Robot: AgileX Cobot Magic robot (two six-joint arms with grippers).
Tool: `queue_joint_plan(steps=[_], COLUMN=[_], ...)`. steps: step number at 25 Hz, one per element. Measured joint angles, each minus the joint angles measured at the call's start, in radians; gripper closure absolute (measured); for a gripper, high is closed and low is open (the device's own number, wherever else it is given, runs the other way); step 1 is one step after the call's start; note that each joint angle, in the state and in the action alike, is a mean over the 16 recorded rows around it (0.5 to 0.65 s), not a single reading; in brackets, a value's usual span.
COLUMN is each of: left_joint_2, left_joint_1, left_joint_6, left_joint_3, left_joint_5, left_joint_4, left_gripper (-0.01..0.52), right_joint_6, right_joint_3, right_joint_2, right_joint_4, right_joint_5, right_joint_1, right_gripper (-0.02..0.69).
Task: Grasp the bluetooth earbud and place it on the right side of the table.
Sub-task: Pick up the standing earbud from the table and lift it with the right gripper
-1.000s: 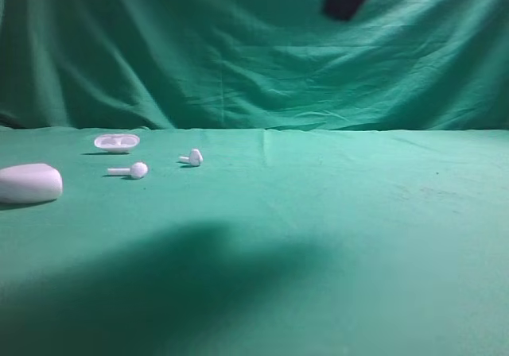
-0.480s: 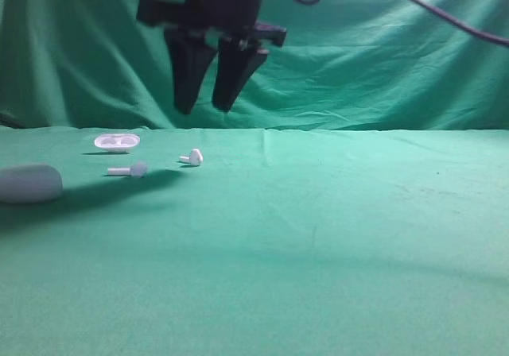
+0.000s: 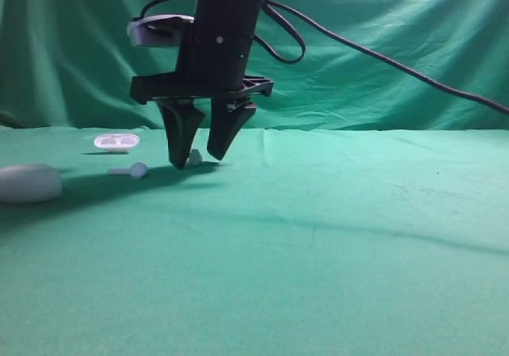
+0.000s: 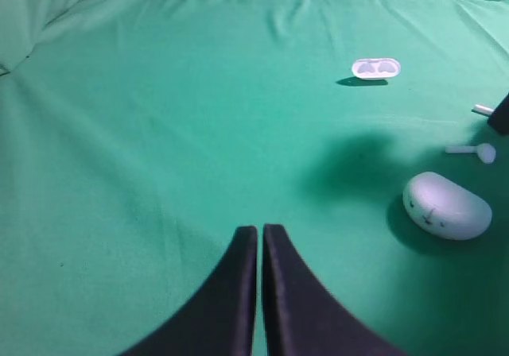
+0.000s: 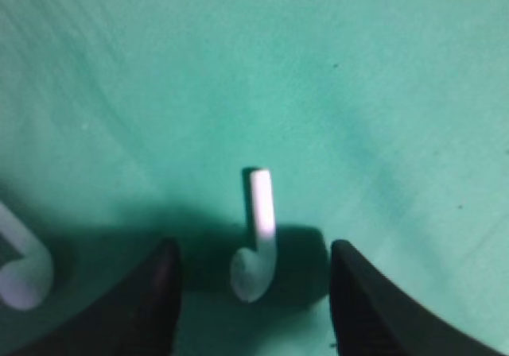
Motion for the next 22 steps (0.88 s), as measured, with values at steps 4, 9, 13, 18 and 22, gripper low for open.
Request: queue_joint_plan(steps=[4, 9, 13, 18, 22], left_joint_2=[0.000, 0.000, 0.000, 0.000, 0.000], left_joint_1=[0.000, 0.000, 0.000, 0.000, 0.000], left_joint_6=[0.000, 0.000, 0.000, 0.000, 0.000], left_joint_3=[0.000, 0.000, 0.000, 0.000, 0.000], left_joint_5=[0.000, 0.000, 0.000, 0.000, 0.000], left_joint_4=[0.000, 0.000, 0.000, 0.000, 0.000], left_gripper=[0.514, 0.514, 0.514, 0.514, 0.514], right_joint_6=[0.015, 0.032, 0.044, 0.058, 0.069], right_joint_3=[-0.002, -0.004, -0.005, -0.005, -0.006], right_joint_2=[0.007, 0.009, 0.009, -0.010, -0.046], right_joint_4=[-0.009, -0.011, -0.010, -0.013, -0.019], right_joint_5=[-0.009, -0.010, -0.003, 0.018, 0.045], right_joint_1=[0.000, 0.000, 0.000, 0.000, -0.001], right_gripper=[0.357, 0.443, 0.511, 0.583, 0.590])
